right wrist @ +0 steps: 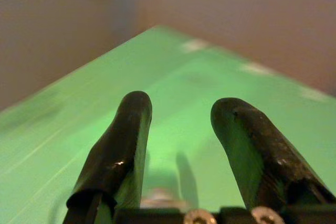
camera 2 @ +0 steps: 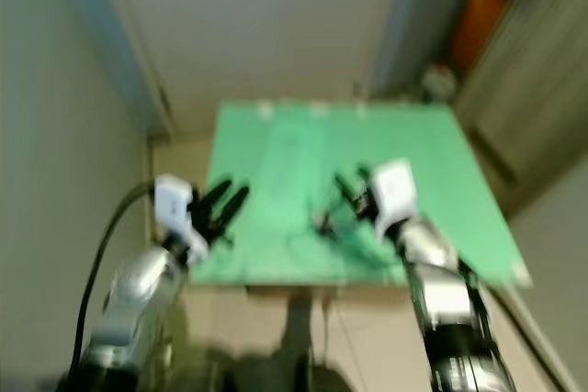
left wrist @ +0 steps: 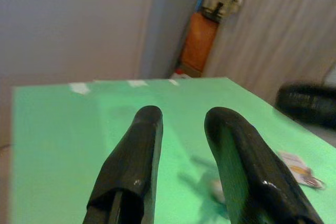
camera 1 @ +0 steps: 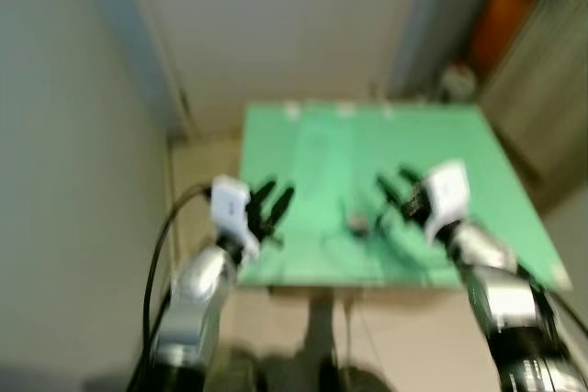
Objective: Hang keys on a hook
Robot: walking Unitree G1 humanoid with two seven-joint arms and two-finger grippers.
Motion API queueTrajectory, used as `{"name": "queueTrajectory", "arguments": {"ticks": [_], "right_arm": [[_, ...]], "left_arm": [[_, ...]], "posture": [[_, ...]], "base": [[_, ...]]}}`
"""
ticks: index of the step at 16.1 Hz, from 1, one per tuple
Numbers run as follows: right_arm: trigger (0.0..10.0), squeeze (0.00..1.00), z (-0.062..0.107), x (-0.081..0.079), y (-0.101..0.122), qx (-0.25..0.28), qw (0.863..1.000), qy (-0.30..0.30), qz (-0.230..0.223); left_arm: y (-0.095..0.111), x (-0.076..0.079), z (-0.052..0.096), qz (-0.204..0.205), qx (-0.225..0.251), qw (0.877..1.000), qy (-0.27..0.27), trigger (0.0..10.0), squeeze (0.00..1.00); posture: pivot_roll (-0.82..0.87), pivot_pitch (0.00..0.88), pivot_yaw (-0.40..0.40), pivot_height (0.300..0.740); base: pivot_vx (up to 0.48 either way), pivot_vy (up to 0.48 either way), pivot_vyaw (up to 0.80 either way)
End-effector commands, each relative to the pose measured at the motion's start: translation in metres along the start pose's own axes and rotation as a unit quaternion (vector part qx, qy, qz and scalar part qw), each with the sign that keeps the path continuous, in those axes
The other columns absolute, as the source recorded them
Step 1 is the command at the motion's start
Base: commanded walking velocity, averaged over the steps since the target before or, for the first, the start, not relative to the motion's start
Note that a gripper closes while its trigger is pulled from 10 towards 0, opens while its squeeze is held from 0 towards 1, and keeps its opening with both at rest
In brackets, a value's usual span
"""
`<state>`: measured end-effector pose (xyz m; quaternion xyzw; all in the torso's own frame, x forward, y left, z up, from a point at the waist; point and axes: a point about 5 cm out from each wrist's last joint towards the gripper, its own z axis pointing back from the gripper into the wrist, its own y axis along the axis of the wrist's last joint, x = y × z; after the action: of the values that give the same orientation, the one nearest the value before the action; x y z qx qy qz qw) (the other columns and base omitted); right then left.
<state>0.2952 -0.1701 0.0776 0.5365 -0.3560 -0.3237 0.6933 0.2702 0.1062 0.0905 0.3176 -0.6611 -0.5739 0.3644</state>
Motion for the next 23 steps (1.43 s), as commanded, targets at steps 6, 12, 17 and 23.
{"name": "queueTrajectory", "arguments": {"ticks": [6,12,17,23], "right_arm": [[10.0,1.00,0.000,-0.004,-0.011,-0.069,0.995,0.031,0.069],[10.0,0.00,-0.004,0.002,-0.006,-0.061,0.998,-0.005,-0.022],[10.0,0.00,0.003,-0.002,-0.030,-0.174,0.983,0.025,0.046],[10.0,0.00,0.016,-0.008,-0.025,-0.178,0.962,0.174,0.110]], "left_arm": [[-0.013,0.016,0.005,-0.027,-0.054,0.998,-0.030,10.0,0.00],[-0.011,0.028,0.001,0.003,-0.052,0.998,-0.031,10.0,0.00],[-0.010,0.034,0.005,0.002,-0.048,0.998,-0.047,10.0,0.00],[-0.013,0.035,0.006,0.012,-0.056,0.998,-0.032,10.0,0.00]], "posture": [[0.07,0.145,-0.009,0.740],[0.07,0.161,-0.024,0.740],[0.07,0.164,-0.046,0.740],[0.07,0.165,-0.052,0.740]], "base": [[0.148,-0.136,0.00],[0.126,-0.202,0.00],[0.000,-0.093,0.00],[0.000,-0.232,0.00]]}}
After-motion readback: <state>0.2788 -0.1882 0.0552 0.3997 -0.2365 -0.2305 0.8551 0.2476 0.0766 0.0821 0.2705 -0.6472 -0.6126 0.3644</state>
